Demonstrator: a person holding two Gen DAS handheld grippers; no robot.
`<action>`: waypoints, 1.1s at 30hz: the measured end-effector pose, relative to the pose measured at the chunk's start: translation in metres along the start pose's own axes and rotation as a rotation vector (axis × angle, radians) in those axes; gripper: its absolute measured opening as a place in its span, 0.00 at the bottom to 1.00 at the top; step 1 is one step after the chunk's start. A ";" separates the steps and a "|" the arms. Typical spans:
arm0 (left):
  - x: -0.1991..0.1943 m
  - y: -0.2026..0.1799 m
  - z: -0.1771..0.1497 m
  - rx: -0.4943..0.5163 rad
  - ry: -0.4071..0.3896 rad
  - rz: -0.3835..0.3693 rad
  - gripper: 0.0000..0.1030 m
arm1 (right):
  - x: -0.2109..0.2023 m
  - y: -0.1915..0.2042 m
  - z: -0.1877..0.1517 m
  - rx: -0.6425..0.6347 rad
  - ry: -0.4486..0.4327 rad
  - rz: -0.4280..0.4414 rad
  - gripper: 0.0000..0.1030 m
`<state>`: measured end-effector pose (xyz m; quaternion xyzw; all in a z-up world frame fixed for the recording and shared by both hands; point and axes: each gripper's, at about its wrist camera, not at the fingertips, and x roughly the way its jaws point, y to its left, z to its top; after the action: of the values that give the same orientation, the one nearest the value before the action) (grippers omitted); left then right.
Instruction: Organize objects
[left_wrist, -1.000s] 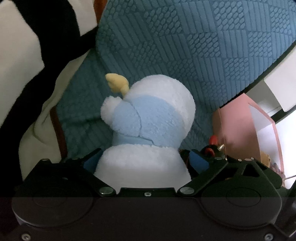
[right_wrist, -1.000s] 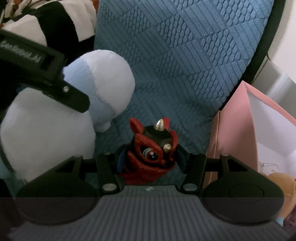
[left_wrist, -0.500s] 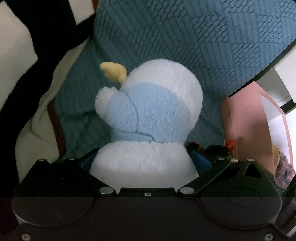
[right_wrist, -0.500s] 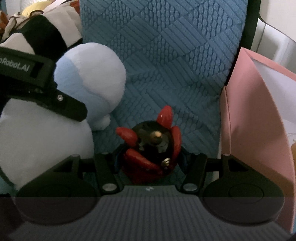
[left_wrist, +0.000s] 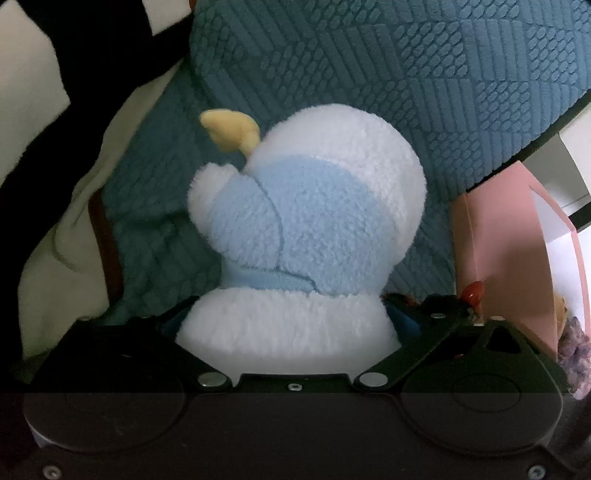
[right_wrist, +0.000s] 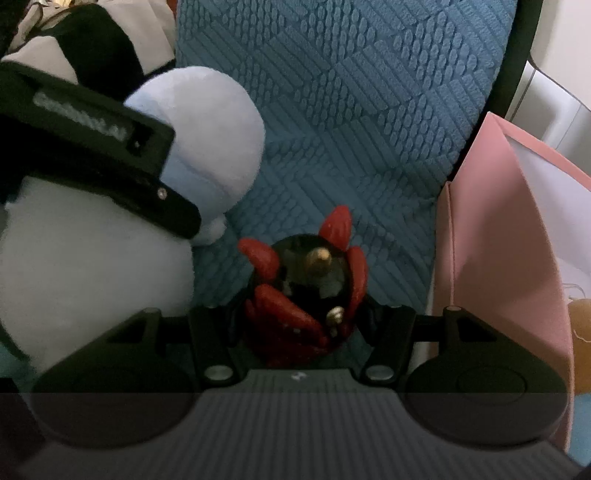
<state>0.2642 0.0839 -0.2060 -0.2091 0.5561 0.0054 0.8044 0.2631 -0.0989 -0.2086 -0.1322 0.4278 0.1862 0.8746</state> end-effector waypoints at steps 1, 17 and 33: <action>-0.001 0.002 0.001 -0.012 -0.012 -0.006 0.91 | -0.003 0.000 0.000 -0.001 -0.002 -0.001 0.59; -0.031 0.013 -0.017 -0.084 -0.048 -0.115 0.82 | -0.057 -0.013 0.003 0.075 -0.017 0.038 0.48; -0.096 -0.016 -0.028 -0.058 -0.081 -0.190 0.82 | -0.131 -0.034 0.031 0.145 -0.057 0.115 0.48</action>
<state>0.2064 0.0810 -0.1223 -0.2838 0.5003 -0.0465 0.8167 0.2261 -0.1446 -0.0832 -0.0384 0.4218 0.2083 0.8816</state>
